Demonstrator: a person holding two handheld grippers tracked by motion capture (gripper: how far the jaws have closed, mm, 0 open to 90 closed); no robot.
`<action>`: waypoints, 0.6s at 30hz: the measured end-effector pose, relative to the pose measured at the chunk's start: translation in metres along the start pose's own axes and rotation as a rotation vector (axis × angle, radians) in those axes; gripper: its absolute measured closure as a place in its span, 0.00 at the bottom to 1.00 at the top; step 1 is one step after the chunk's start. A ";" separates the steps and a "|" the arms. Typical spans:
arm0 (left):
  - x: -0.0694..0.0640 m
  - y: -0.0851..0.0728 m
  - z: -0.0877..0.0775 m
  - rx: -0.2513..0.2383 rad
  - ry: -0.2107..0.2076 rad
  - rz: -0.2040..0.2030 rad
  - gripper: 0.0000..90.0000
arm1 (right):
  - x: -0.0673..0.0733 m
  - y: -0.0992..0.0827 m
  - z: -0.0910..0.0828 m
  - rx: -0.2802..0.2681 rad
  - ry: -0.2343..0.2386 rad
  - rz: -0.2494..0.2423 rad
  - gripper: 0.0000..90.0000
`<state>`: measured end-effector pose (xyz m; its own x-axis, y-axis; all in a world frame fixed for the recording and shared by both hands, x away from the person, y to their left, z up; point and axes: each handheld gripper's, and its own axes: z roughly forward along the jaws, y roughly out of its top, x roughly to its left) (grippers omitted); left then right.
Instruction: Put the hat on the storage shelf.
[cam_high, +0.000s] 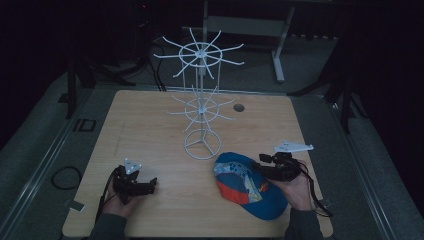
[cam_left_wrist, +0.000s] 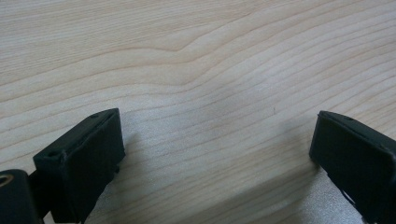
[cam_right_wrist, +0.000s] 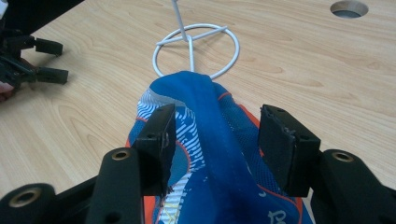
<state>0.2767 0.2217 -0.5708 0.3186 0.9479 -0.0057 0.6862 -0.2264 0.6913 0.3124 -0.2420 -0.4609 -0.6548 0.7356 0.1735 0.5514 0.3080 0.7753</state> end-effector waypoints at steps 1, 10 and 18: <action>0.000 0.000 0.000 0.000 0.000 0.001 0.03 | -0.001 0.000 -0.001 0.006 0.005 0.010 0.52; 0.000 0.000 0.000 -0.001 -0.001 0.000 0.03 | -0.008 0.002 -0.007 0.009 0.011 0.038 0.49; 0.000 0.000 0.000 -0.002 -0.001 -0.002 0.03 | -0.011 0.012 -0.002 0.064 -0.009 0.009 0.51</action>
<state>0.2770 0.2215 -0.5709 0.3177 0.9481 -0.0082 0.6856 -0.2238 0.6927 0.3252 -0.2473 -0.4519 -0.6451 0.7438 0.1751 0.5897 0.3388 0.7331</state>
